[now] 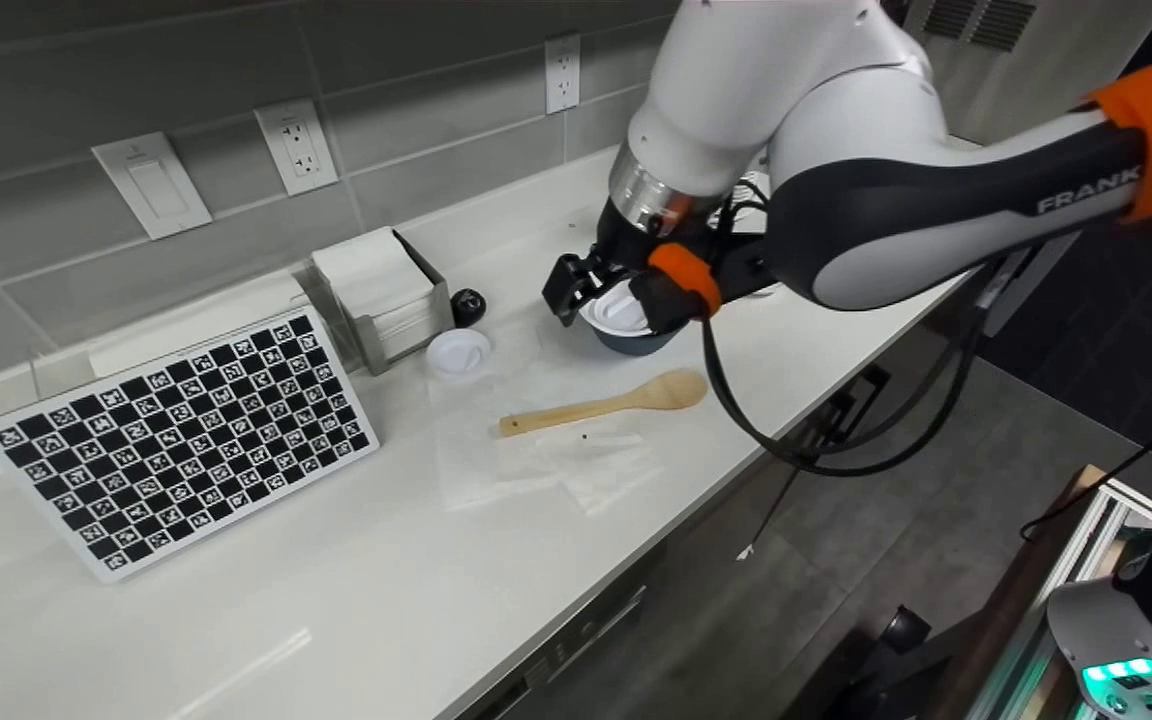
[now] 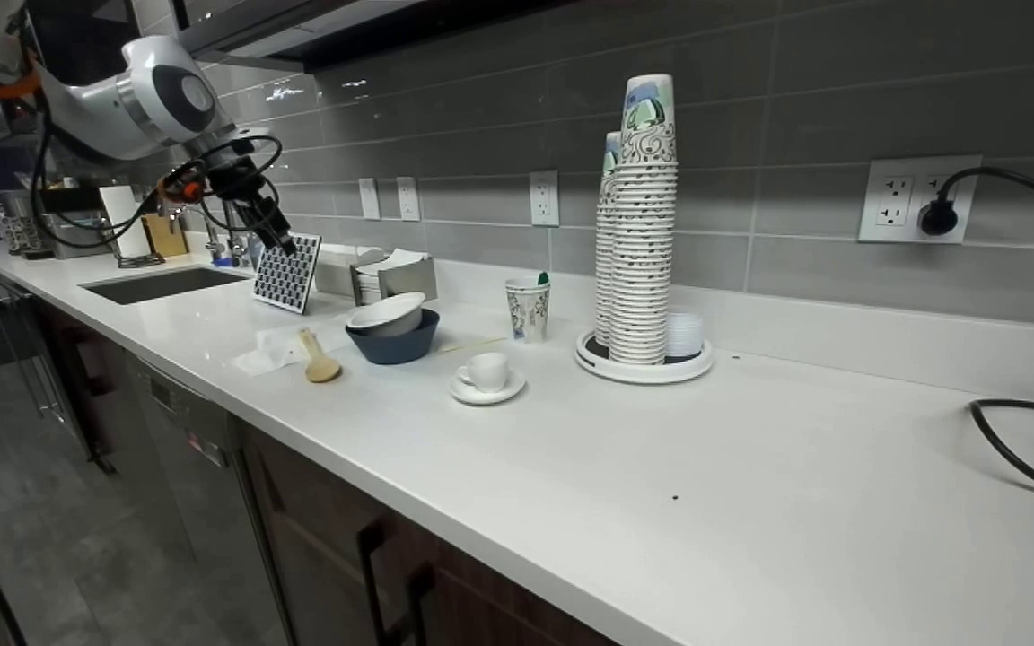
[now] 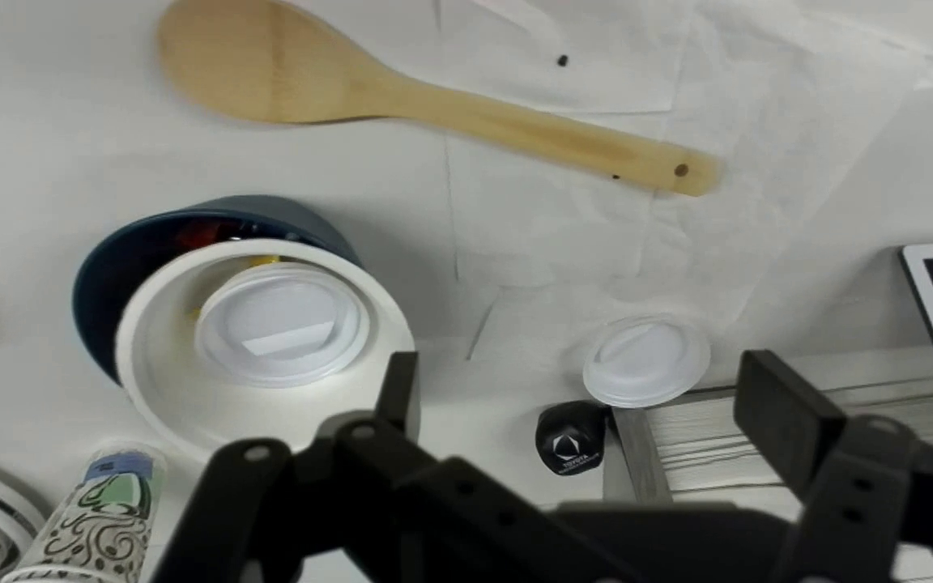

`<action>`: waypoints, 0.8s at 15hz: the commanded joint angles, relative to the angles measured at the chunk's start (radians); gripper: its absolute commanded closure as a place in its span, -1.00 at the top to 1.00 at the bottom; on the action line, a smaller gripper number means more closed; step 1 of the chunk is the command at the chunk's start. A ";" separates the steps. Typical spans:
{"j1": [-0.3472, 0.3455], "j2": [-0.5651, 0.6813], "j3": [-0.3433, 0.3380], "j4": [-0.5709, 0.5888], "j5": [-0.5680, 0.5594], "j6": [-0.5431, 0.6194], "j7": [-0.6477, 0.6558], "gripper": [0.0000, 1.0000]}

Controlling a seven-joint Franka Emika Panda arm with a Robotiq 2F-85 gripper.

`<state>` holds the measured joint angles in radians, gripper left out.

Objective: Put the white lid in the bowl

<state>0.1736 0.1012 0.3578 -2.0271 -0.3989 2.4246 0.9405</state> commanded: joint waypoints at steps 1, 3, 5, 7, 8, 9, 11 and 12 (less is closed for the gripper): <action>0.114 0.221 -0.086 0.247 -0.087 -0.043 0.127 1.00; 0.174 0.313 -0.143 0.353 -0.083 -0.079 0.140 1.00; 0.223 0.403 -0.189 0.457 -0.055 -0.118 0.136 1.00; 0.257 0.490 -0.220 0.558 -0.023 -0.163 0.112 1.00; 0.277 0.531 -0.237 0.608 -0.020 -0.182 0.110 1.00; 0.292 0.570 -0.252 0.656 -0.017 -0.205 0.109 1.00; 0.315 0.643 -0.278 0.750 -0.008 -0.247 0.110 1.00; 0.317 0.678 -0.286 0.796 0.007 -0.258 0.108 1.00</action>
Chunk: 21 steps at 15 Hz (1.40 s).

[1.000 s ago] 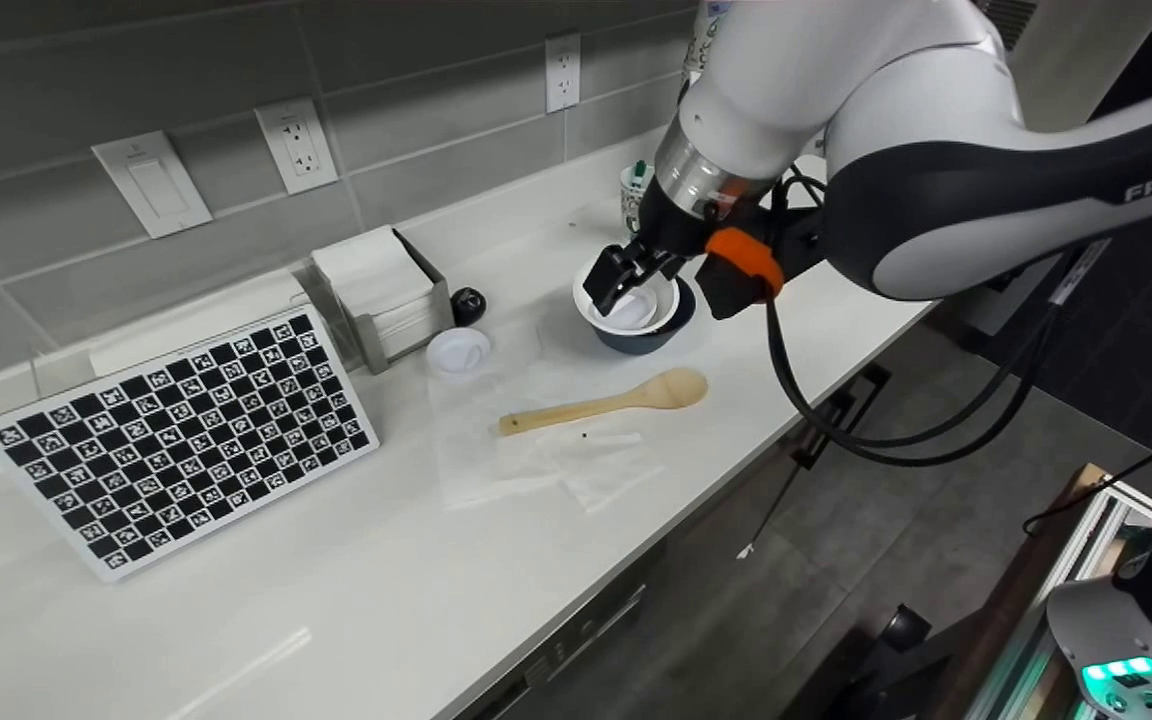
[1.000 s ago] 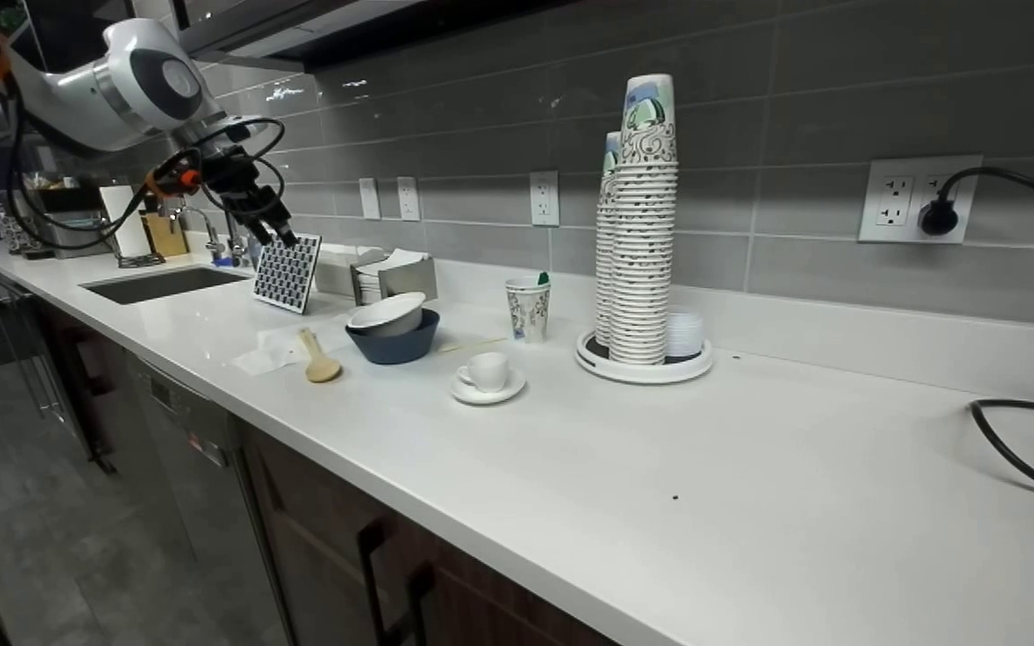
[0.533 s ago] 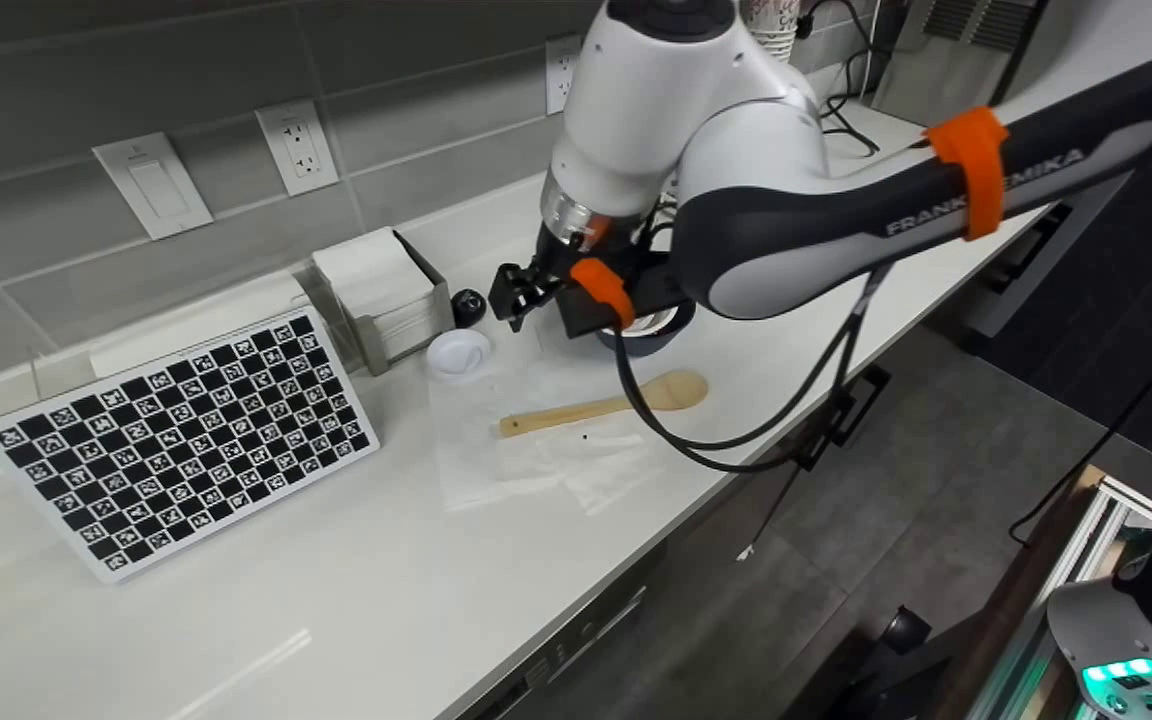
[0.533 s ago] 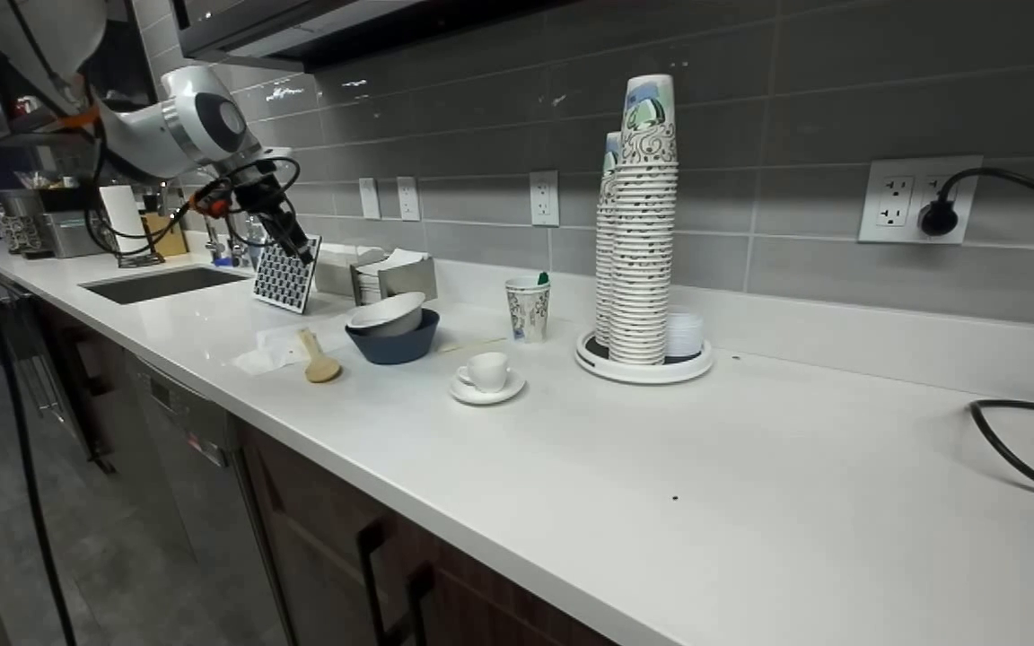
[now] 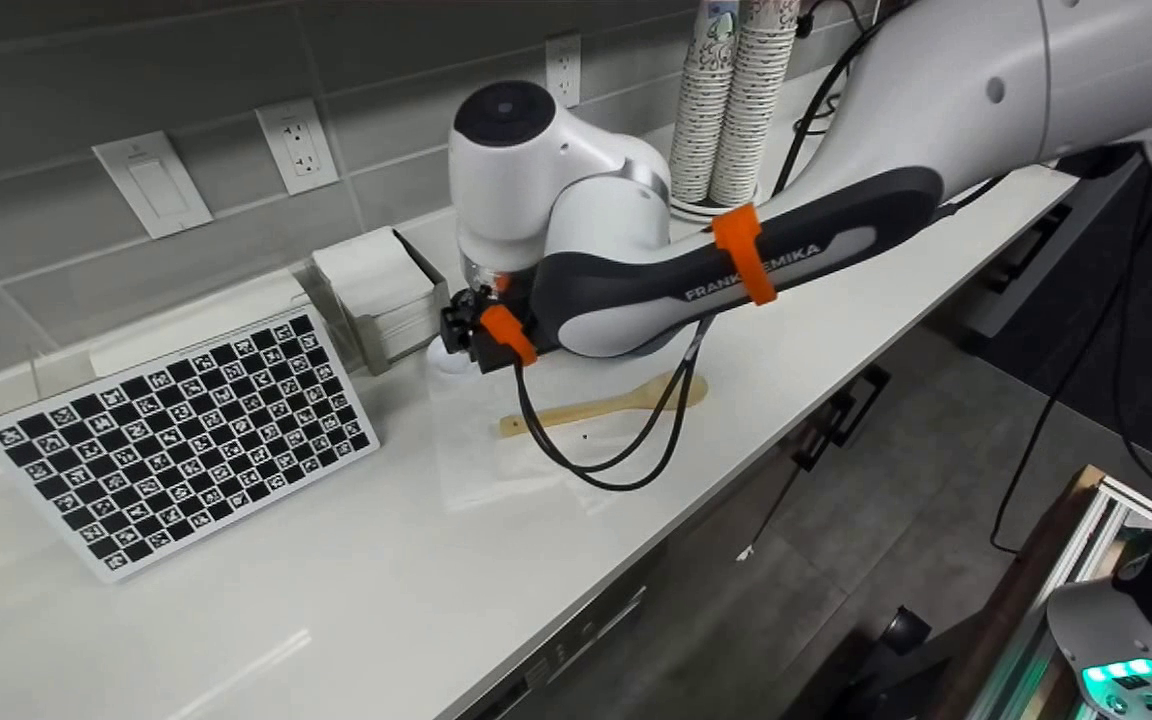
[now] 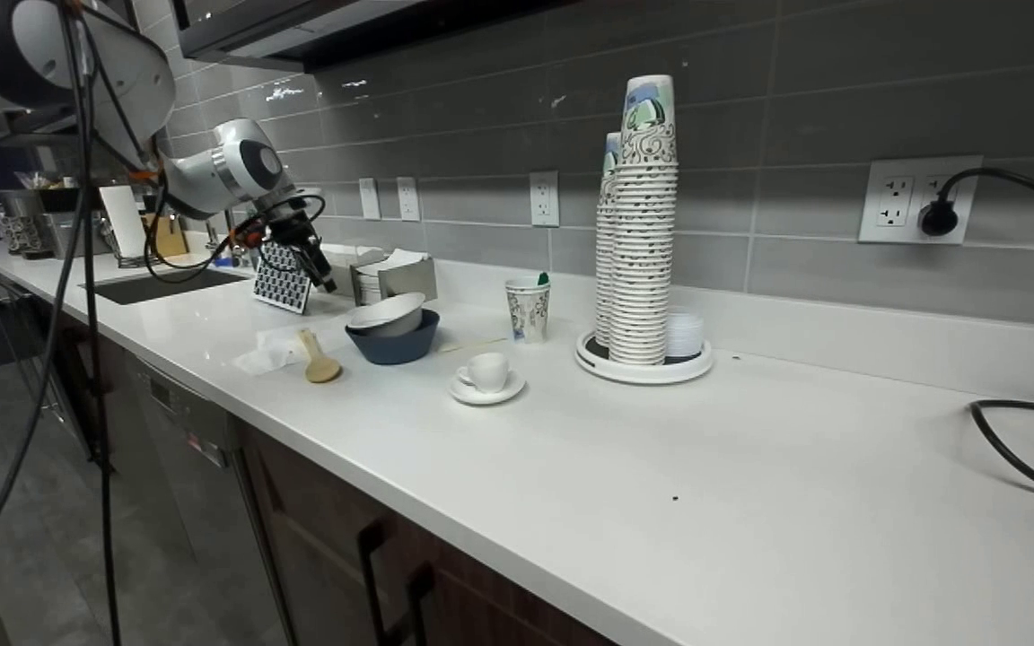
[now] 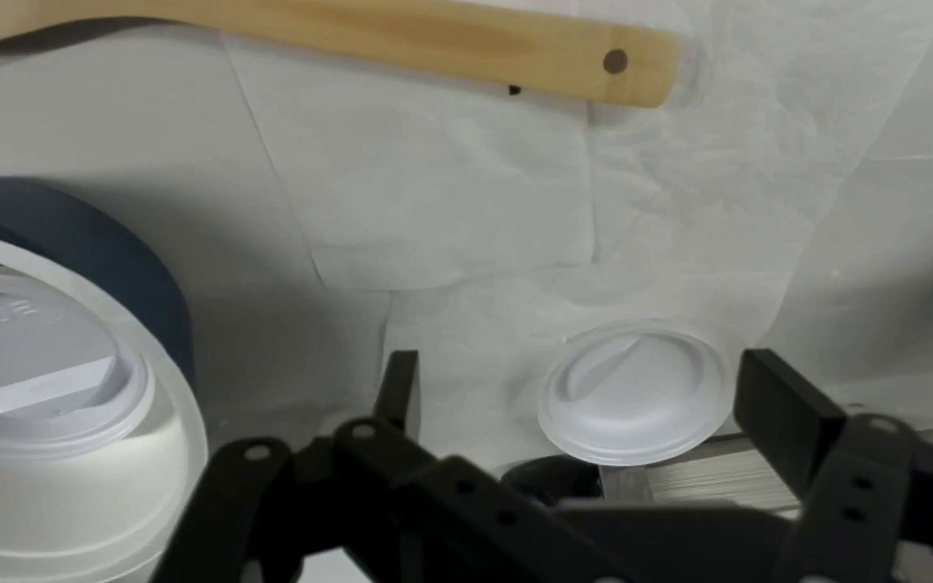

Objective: Put the white lid in the bowl

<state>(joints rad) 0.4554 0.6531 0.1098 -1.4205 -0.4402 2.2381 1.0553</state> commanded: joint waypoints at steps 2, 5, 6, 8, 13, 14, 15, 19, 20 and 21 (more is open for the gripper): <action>0.027 0.191 -0.044 0.284 0.102 -0.076 -0.009 0.98; 0.008 0.278 -0.048 0.428 0.155 -0.142 0.029 0.95; 0.008 0.306 -0.059 0.473 0.163 -0.163 0.045 0.99; 0.005 0.356 -0.067 0.565 0.175 -0.237 0.088 1.00; -0.006 0.333 -0.060 0.497 0.150 -0.186 0.079 1.00; -0.021 0.342 -0.046 0.499 0.170 -0.167 0.073 1.00; -0.030 0.349 -0.041 0.501 0.180 -0.160 0.076 1.00; -0.061 0.373 -0.028 0.503 0.213 -0.104 0.091 1.00; -0.067 0.378 -0.025 0.501 0.223 -0.092 0.092 0.96; -0.073 0.385 -0.021 0.502 0.231 -0.081 0.092 0.80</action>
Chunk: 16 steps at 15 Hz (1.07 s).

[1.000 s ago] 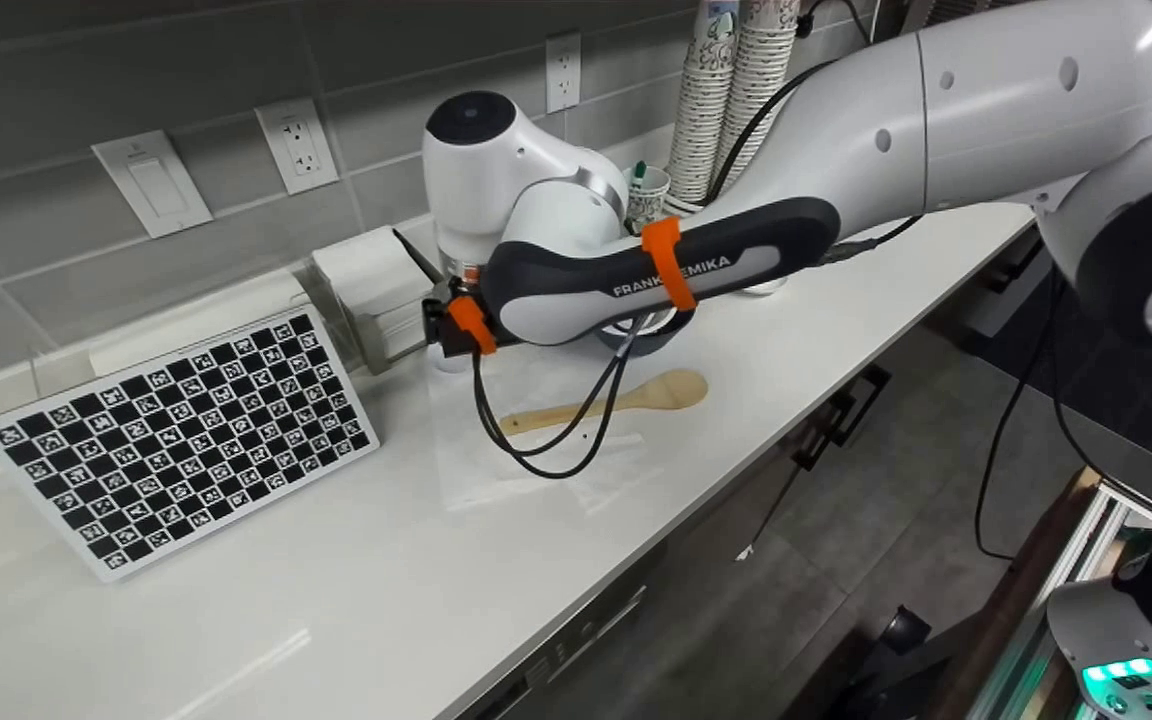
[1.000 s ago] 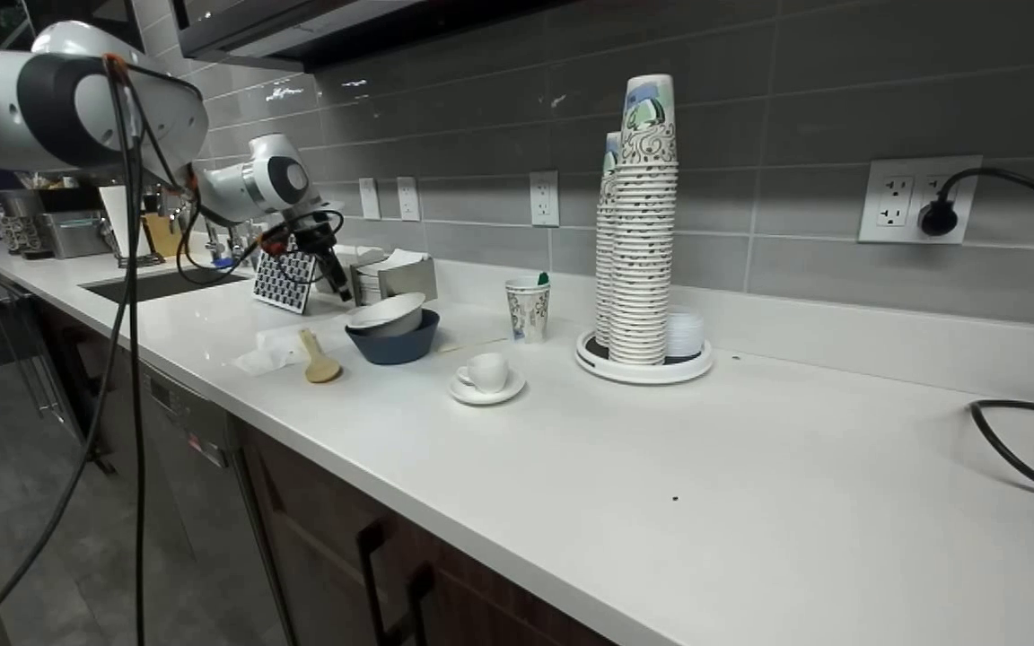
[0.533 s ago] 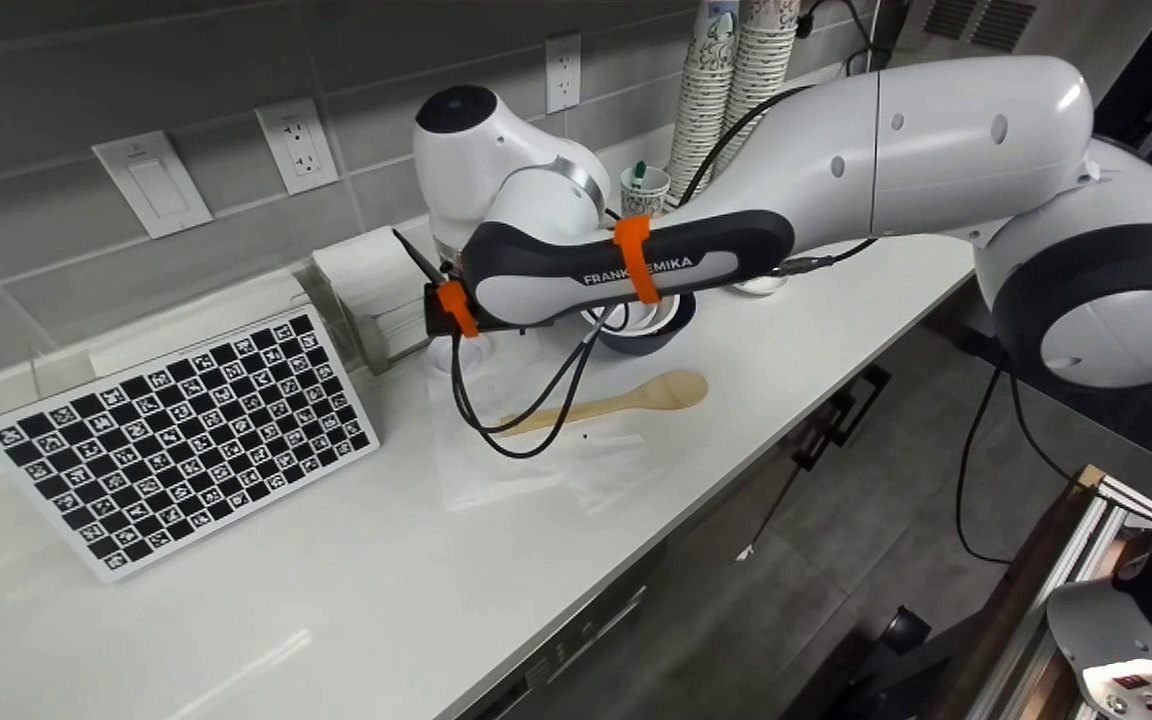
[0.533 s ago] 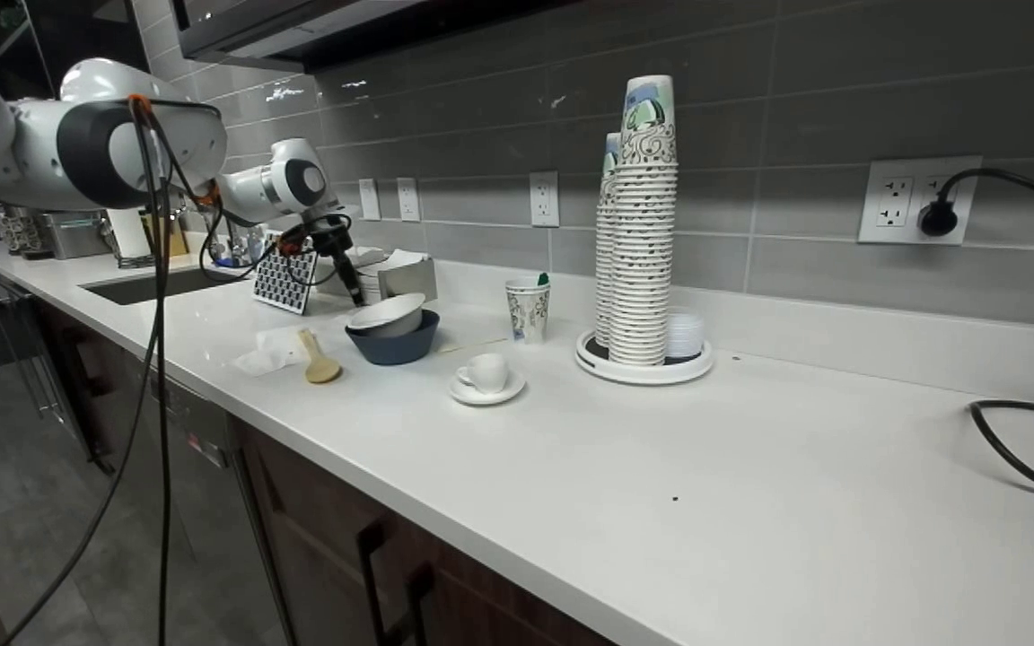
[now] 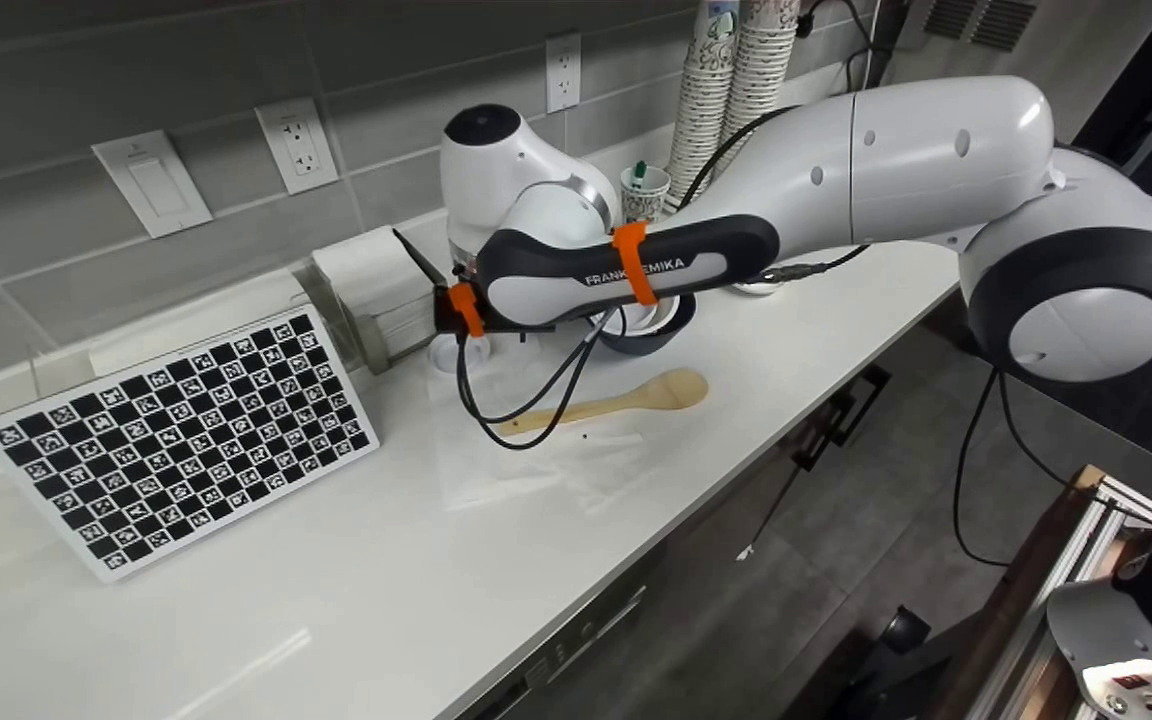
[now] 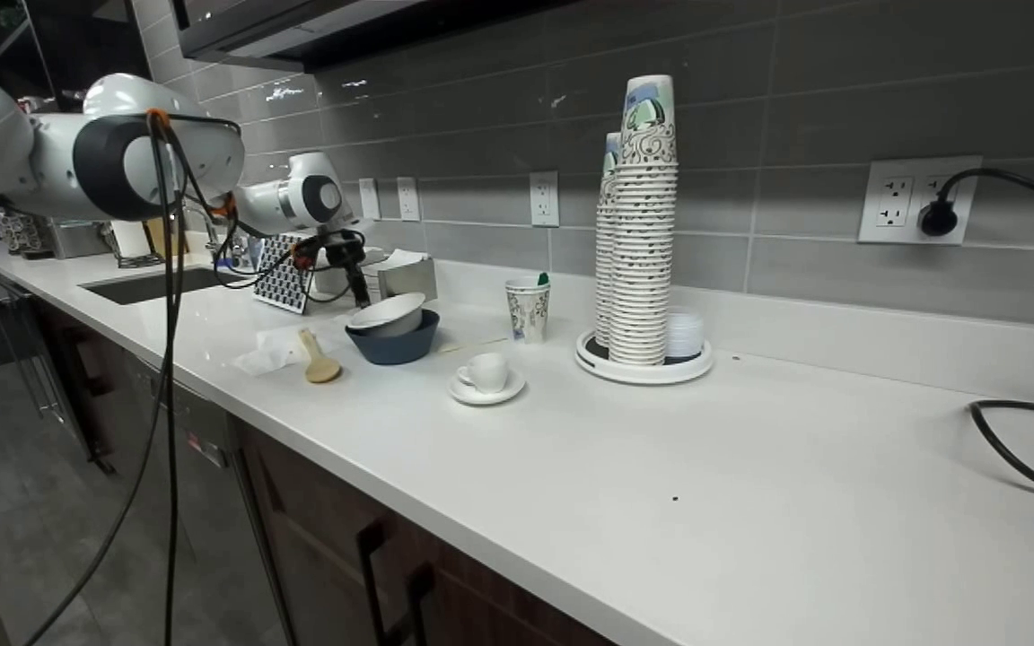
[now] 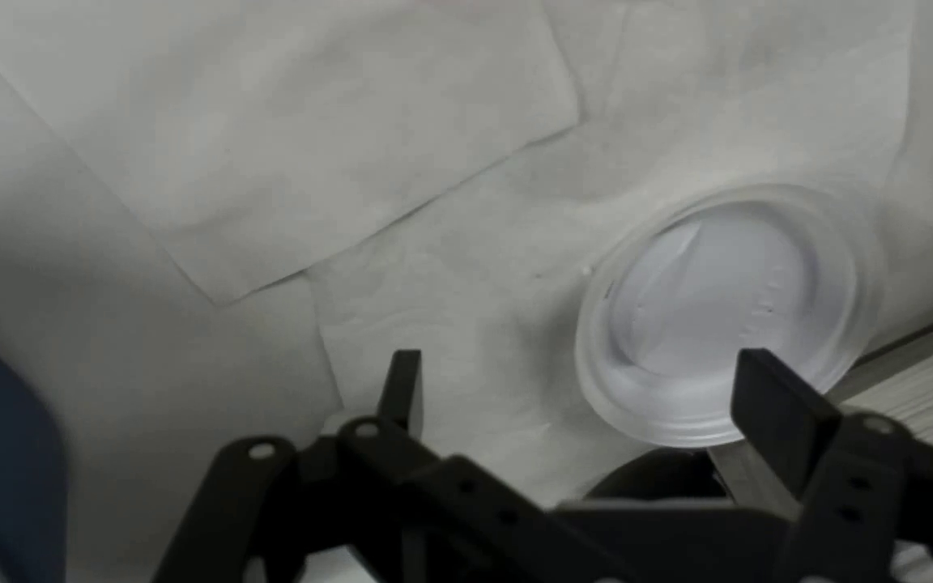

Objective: Put the white lid in the bowl

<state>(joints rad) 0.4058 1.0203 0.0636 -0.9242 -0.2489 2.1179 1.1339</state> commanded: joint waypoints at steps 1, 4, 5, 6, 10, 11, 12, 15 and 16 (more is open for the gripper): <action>-0.026 0.022 0.026 0.003 0.043 0.050 0.014 0.72; -0.027 0.035 0.031 0.003 0.049 0.075 0.014 0.08; -0.026 0.037 0.032 0.002 0.048 0.079 0.013 -0.06; -0.026 0.039 0.033 0.003 0.047 0.083 0.015 -0.21; -0.024 0.034 0.038 -0.001 0.042 0.096 0.016 -0.75; -0.024 0.034 0.038 -0.001 0.041 0.097 0.016 -0.91; -0.024 0.033 0.037 -0.002 0.040 0.099 0.018 -0.97; -0.024 0.011 0.039 -0.013 0.042 0.090 0.019 -1.00; -0.022 -0.005 0.039 -0.025 0.040 0.081 0.018 -1.00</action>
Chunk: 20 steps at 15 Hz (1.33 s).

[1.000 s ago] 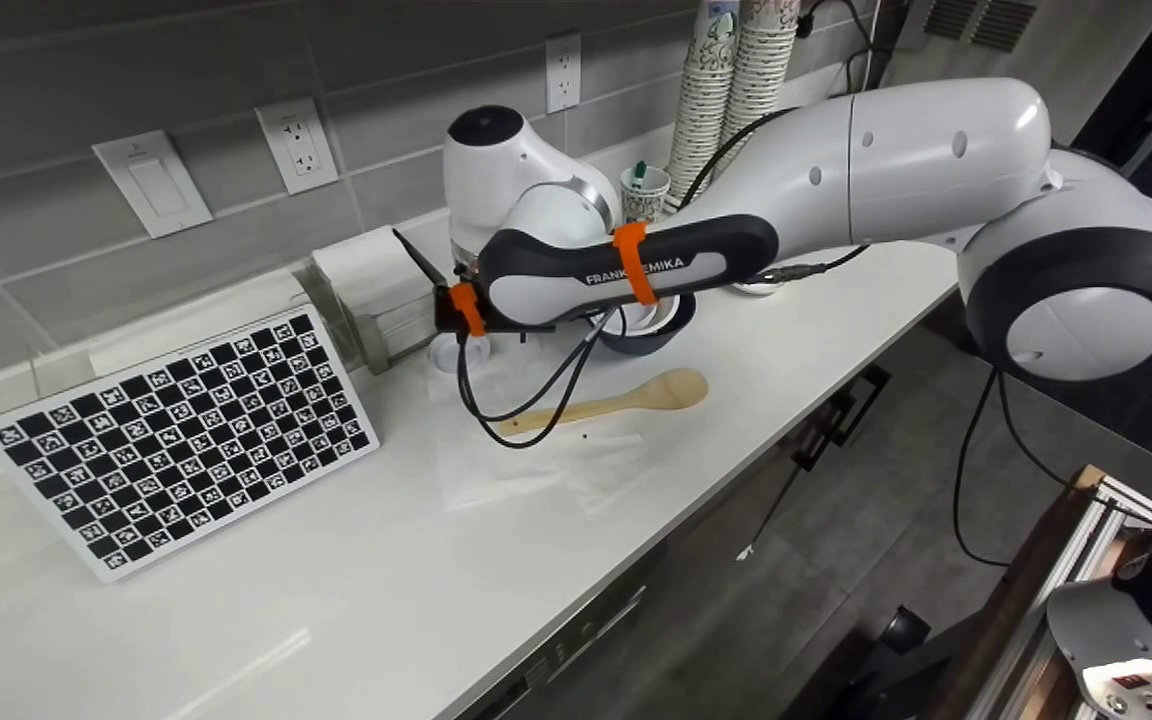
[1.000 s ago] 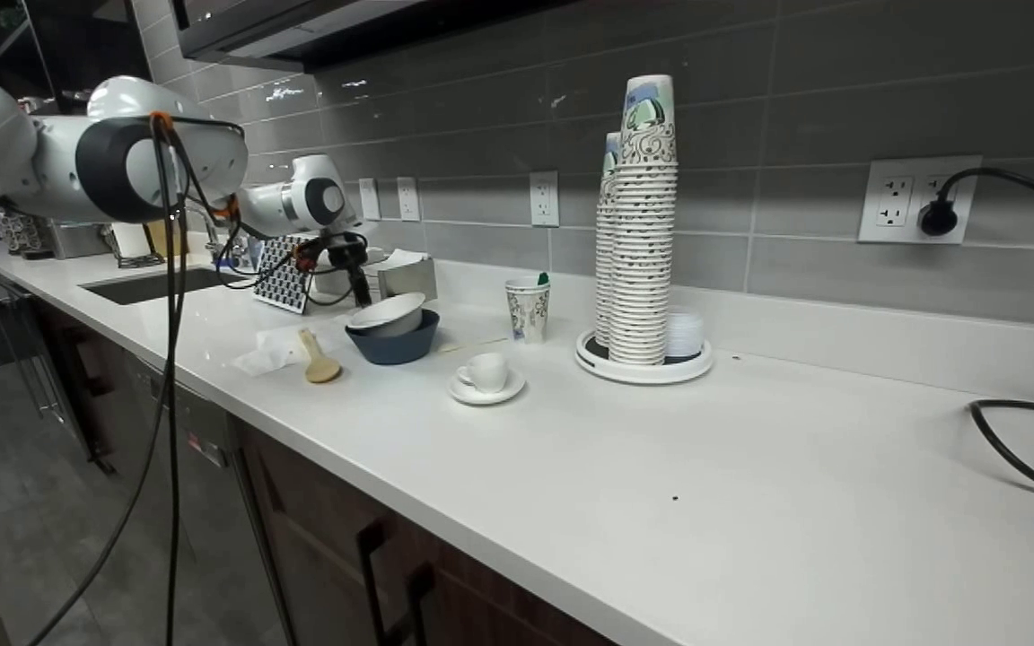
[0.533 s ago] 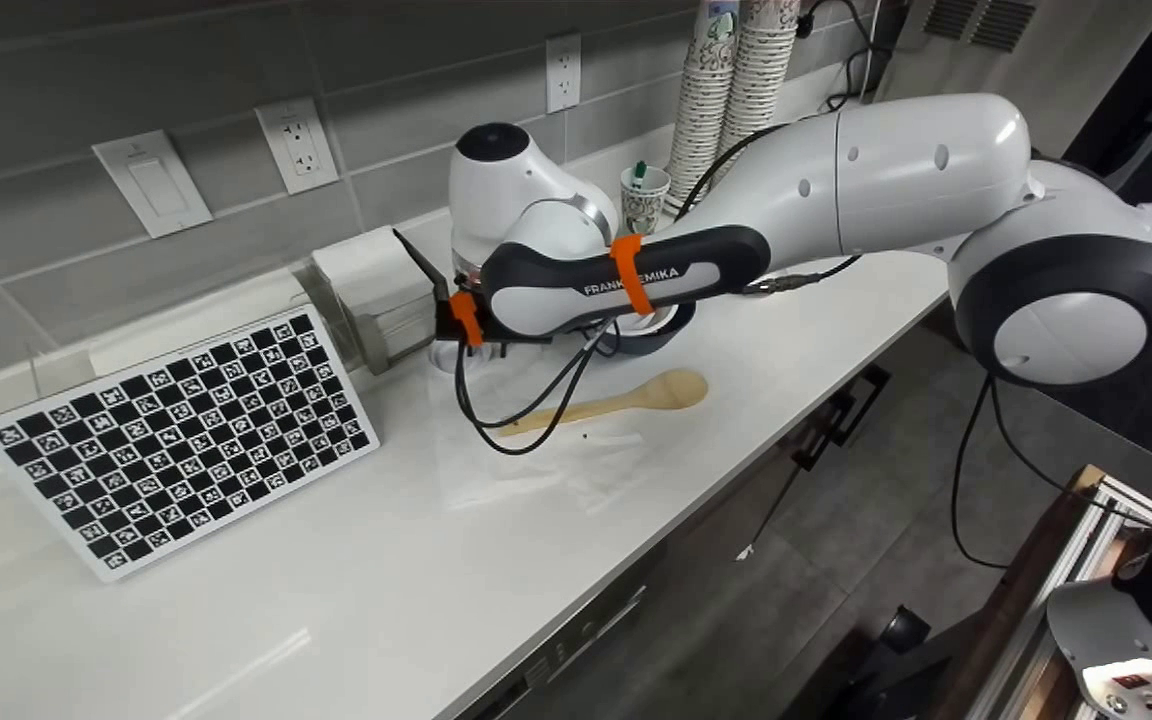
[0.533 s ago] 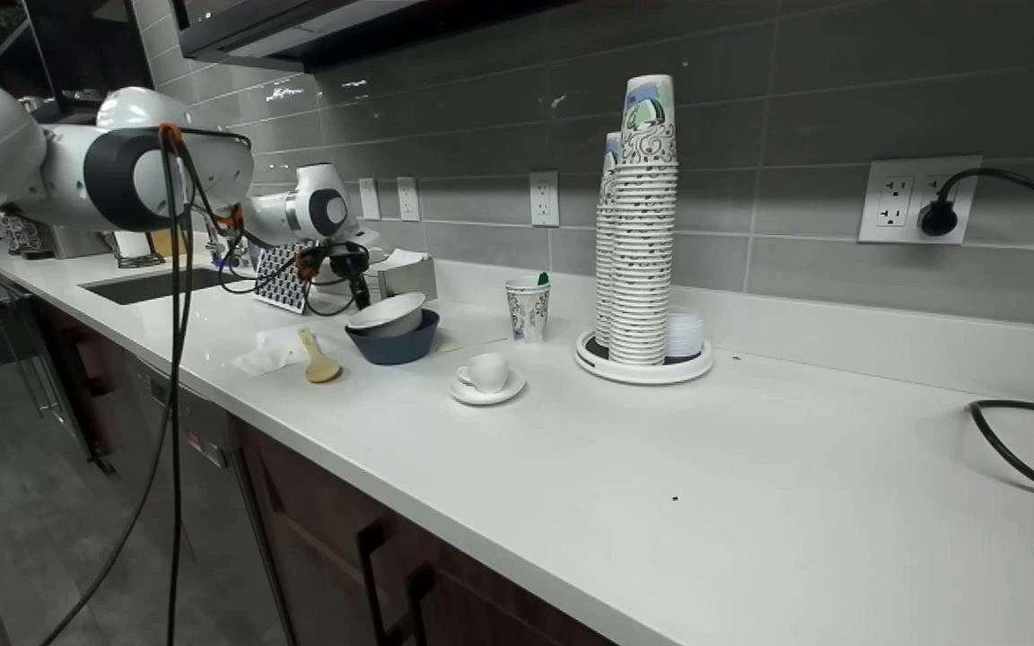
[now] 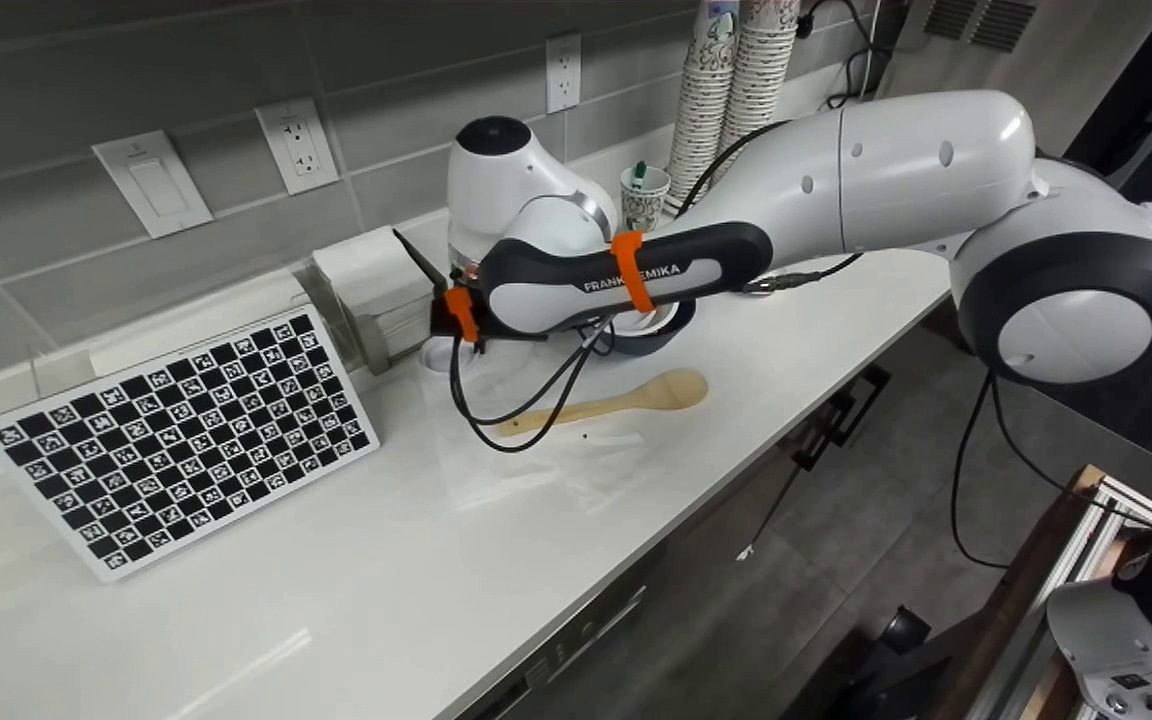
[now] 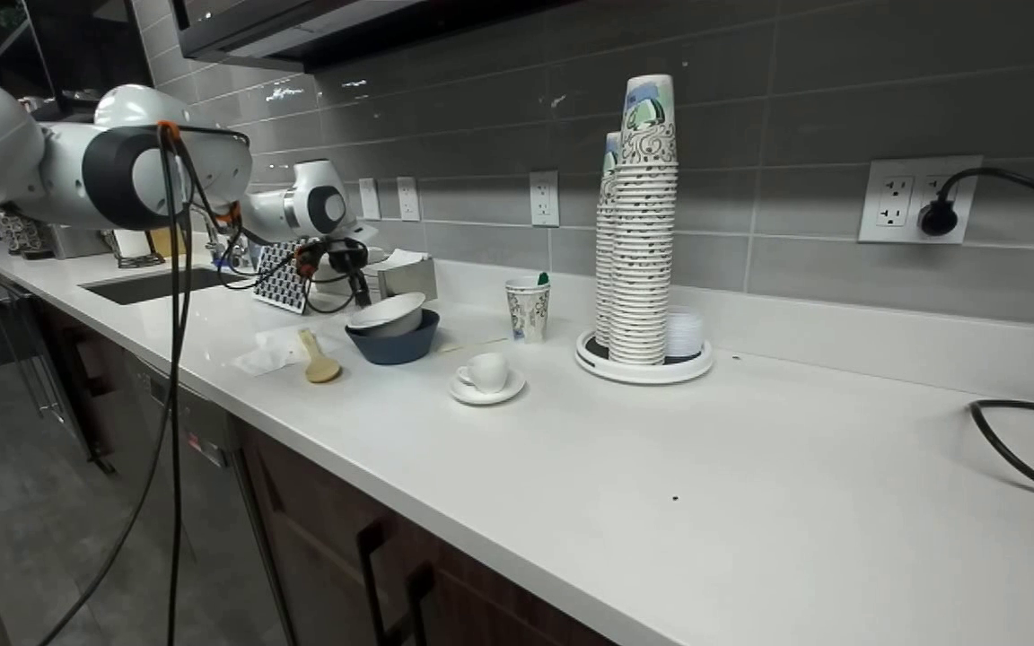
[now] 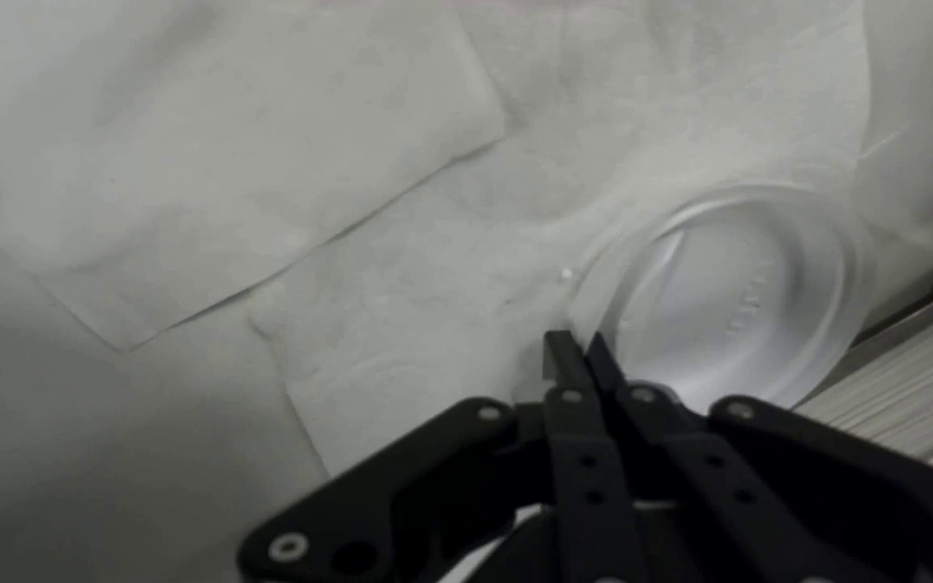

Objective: Put the white lid in the bowl

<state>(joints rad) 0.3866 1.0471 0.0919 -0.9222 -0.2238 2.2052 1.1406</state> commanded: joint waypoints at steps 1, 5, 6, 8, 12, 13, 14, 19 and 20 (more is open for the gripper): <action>-0.001 -0.059 0.011 -0.046 0.011 -0.025 0.008 -0.99; -0.003 -0.204 0.002 -0.174 -0.010 -0.013 0.000 -0.99; -0.010 -0.249 0.008 -0.213 -0.008 -0.023 -0.016 -0.99; -0.033 -0.336 0.025 -0.299 0.002 -0.002 -0.074 -0.99; -0.087 -0.494 0.058 -0.462 0.032 -0.014 -0.189 -0.99; -0.099 -0.533 0.064 -0.505 0.036 -0.024 -0.206 -0.99; -0.104 -0.569 0.061 -0.550 0.024 -0.034 -0.209 -0.99; -0.091 -0.741 -0.011 -0.785 0.002 -0.036 -0.180 -0.99; -0.097 -0.771 -0.017 -0.834 0.001 -0.020 -0.170 -0.99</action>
<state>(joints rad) 0.2920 0.4093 0.1033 -1.5631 -0.2217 2.1491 0.9476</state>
